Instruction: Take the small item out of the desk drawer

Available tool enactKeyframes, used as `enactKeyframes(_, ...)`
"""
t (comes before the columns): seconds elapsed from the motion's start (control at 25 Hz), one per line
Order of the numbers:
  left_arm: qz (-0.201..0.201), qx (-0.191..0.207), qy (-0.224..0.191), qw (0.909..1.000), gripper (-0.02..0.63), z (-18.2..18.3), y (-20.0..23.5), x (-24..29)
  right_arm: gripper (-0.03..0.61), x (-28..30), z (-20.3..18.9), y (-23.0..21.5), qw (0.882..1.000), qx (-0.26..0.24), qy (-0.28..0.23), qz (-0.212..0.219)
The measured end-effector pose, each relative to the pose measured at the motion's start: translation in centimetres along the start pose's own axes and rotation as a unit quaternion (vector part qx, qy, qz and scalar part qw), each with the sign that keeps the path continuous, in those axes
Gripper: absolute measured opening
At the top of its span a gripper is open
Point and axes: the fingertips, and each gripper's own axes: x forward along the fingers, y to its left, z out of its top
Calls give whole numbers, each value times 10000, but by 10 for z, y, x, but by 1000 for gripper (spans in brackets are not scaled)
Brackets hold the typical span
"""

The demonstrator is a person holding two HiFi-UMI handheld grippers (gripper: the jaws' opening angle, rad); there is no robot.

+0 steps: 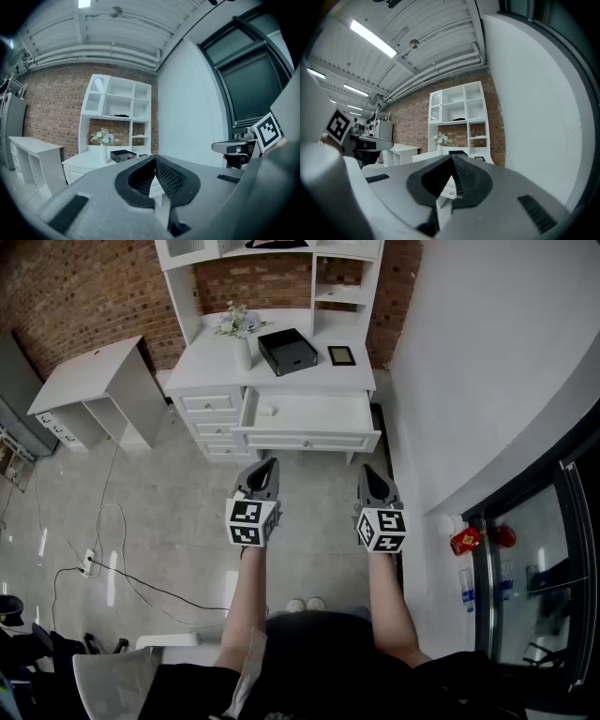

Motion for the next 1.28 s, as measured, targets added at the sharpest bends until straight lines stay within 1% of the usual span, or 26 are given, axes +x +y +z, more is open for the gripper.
enactKeyframes(0.6,-11,-13,101,9999,9,-10,-4,2,-3,1,-4,-3,9999,124,17,35)
enactKeyframes(0.84,16,-88,199,9998,9,-17,-4,3,-2,2,-6,-6,9998,217,41,-27)
enactKeyframes(1.08,-63,-158,82,9998,11,-16,-4,2,-2,2,-8,-3,9997,238,67,-13)
enactKeyframes(1.12,-84,-173,52,9998,19,-15,-4,2,-2,2,-9,-2,9997,238,75,-15)
enactKeyframes(1.16,-97,-187,26,9998,56,-15,-3,1,-2,2,-9,-1,9997,238,82,-19)
enactKeyframes(1.28,-86,-193,10,9998,133,-16,0,1,-2,3,-9,1,9997,247,83,-31)
